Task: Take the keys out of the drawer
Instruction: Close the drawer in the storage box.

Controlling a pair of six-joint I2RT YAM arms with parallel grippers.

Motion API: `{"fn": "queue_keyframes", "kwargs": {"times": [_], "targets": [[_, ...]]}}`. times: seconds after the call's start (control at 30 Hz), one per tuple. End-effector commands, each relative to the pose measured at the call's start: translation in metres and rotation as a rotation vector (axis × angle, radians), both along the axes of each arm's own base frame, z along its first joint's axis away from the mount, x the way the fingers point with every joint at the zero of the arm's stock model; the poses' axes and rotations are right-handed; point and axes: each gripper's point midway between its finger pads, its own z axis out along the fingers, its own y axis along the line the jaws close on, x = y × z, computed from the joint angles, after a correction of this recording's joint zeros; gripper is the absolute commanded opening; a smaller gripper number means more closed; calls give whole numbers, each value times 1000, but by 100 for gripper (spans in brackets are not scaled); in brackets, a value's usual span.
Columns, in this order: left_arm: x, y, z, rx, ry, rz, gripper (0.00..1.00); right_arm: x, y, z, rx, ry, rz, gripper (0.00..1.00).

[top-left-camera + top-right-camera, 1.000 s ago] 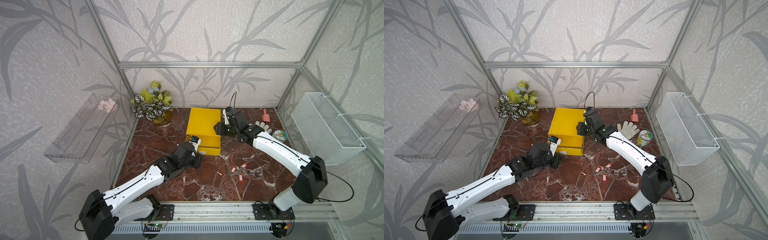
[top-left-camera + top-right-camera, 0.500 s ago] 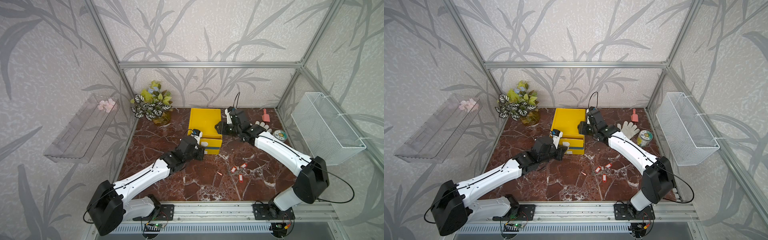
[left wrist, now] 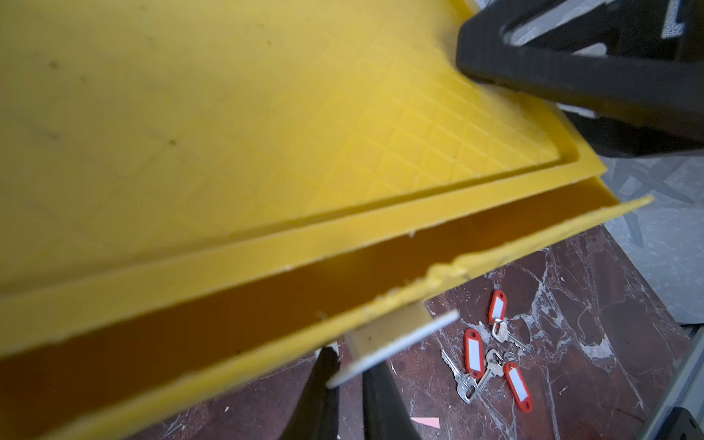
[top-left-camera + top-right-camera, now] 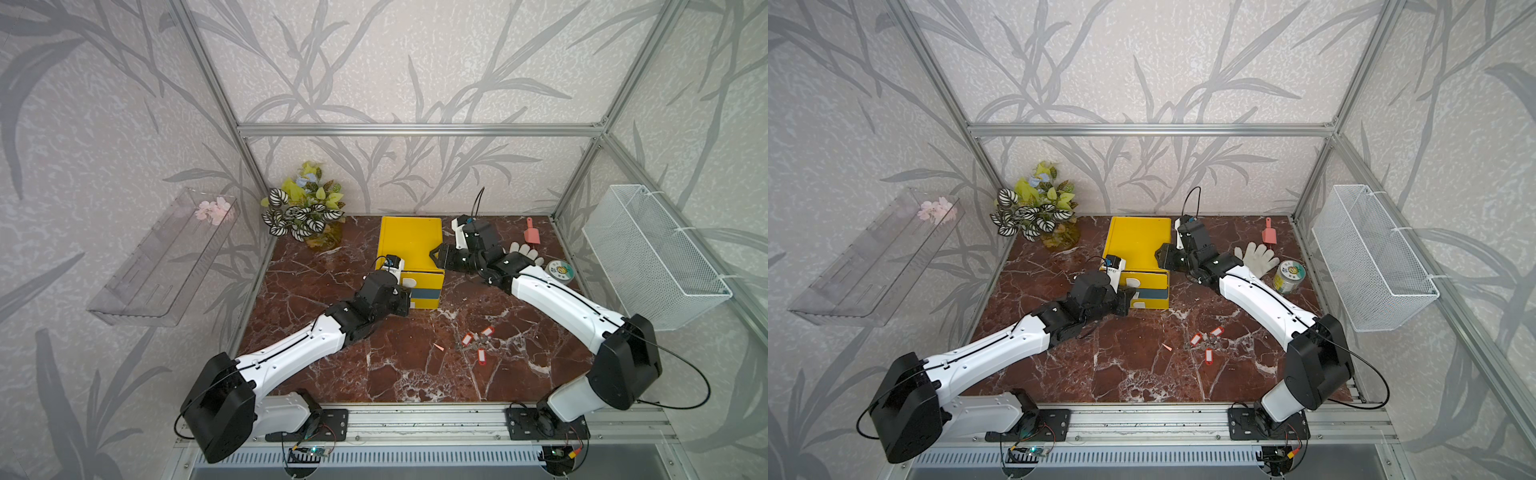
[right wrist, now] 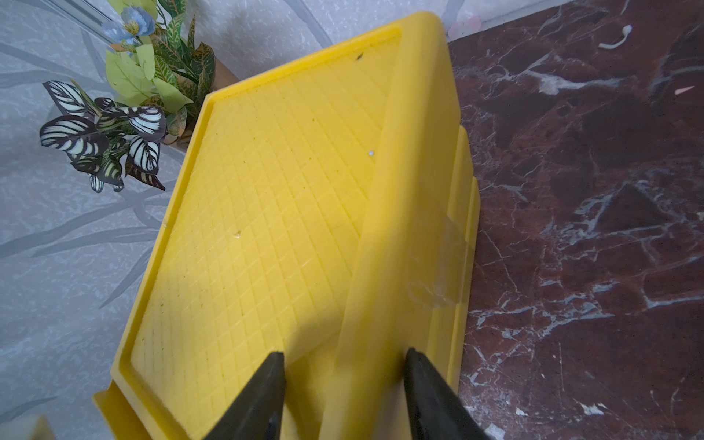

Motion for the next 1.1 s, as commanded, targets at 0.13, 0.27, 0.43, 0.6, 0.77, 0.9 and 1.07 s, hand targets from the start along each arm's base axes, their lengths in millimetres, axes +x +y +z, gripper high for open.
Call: {"fn": "queue_keyframes", "kwargs": {"times": [0.13, 0.27, 0.43, 0.6, 0.77, 0.9, 1.07], "targets": [[25, 3, 23, -51, -70, 101, 17, -20, 6, -10, 60, 73, 41, 52], [28, 5, 23, -56, -77, 121, 19, -25, 10, -13, 87, 100, 59, 51], [31, -1, 21, -58, -50, 109, 20, -28, 15, -12, 125, 114, 75, 52], [31, 1, 23, -61, -56, 125, 19, -29, 13, -9, 125, 102, 70, 52], [22, 14, 27, -86, -74, 152, 23, -28, 11, 4, 109, 66, 73, 53], [10, 22, 29, -111, -75, 149, 24, -26, 6, 15, 94, 31, 58, 56], [-8, 27, 25, -135, -56, 124, 28, -22, 1, 28, 74, -17, 42, 60]]}}
